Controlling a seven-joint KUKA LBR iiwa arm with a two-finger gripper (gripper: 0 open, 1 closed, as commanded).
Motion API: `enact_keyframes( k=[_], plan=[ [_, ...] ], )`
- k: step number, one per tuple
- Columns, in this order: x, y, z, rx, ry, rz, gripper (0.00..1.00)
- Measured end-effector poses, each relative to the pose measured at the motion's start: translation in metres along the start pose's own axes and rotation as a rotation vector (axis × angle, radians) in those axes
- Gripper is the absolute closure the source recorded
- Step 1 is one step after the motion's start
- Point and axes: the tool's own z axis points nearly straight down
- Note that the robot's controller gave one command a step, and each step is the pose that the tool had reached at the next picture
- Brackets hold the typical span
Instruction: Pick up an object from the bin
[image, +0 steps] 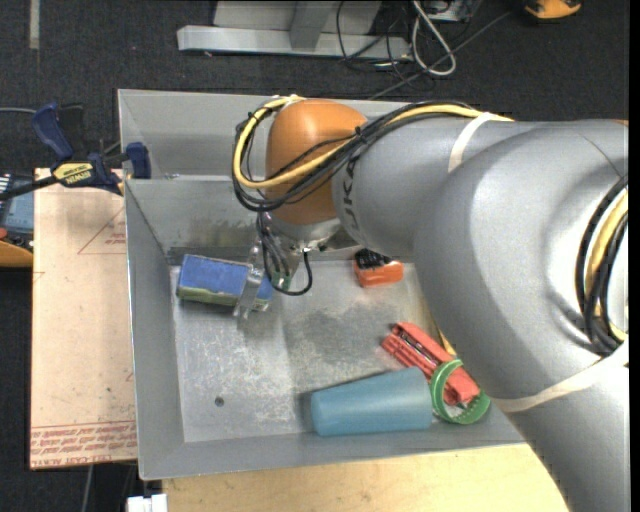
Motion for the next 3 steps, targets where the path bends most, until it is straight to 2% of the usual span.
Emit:
enact_keyframes(
  k=[1,2,3],
  plan=[
    [0.005,0.018,-0.041,-0.002,-0.003,-0.278,1.00],
    [0.010,0.010,-0.048,-0.002,0.001,-0.231,1.00],
    [0.009,0.015,-0.066,-0.003,-0.004,-0.249,1.00]
  ],
)
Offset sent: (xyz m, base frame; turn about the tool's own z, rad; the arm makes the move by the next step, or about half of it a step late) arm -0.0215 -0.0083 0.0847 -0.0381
